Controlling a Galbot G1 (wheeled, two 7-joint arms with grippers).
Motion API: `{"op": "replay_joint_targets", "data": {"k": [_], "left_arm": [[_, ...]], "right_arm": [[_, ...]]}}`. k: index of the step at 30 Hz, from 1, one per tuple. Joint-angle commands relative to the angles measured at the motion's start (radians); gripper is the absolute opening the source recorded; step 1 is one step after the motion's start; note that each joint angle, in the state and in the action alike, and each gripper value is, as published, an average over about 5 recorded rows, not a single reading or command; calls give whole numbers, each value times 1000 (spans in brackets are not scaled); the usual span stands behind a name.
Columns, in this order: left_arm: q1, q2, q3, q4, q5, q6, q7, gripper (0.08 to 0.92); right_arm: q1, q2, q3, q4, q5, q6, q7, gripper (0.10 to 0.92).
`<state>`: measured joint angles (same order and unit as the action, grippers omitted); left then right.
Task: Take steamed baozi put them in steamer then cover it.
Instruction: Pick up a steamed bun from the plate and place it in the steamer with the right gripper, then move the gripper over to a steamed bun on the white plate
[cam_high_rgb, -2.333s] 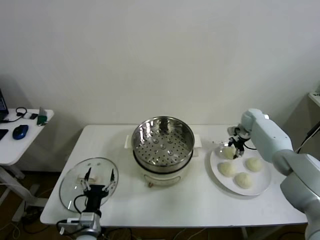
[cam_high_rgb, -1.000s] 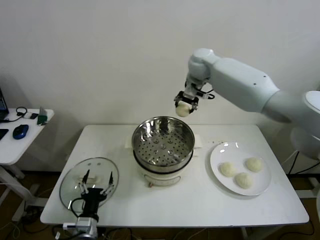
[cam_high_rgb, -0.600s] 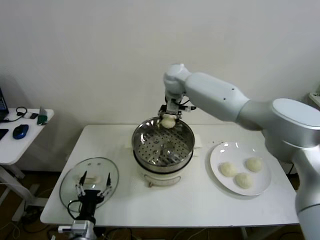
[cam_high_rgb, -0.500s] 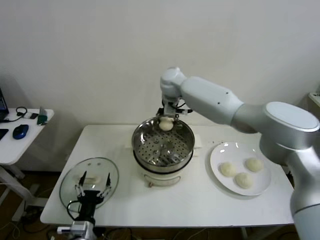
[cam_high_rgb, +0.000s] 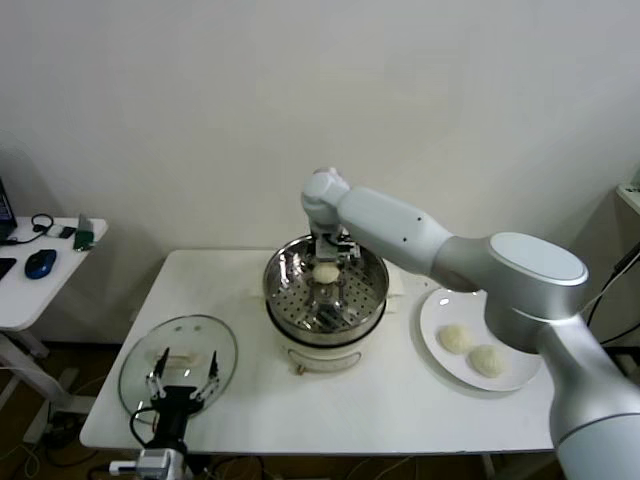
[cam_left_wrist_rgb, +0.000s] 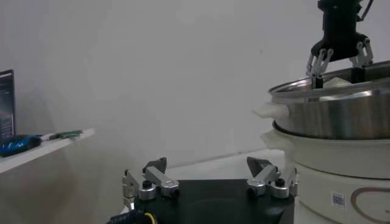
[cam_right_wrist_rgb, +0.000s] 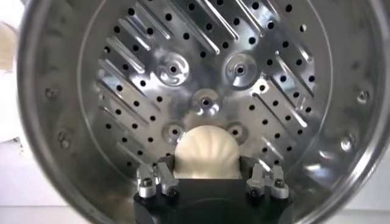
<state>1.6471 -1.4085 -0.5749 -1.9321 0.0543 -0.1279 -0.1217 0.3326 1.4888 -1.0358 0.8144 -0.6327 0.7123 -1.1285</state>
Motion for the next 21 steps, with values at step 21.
{"op": "replay_joint_targets", "data": {"k": [21], "left_arm": [[5, 9, 7, 5, -3, -1, -8, 823]], "right_arm": [[202, -299, -53, 310, 339, -142, -75, 823]]}}
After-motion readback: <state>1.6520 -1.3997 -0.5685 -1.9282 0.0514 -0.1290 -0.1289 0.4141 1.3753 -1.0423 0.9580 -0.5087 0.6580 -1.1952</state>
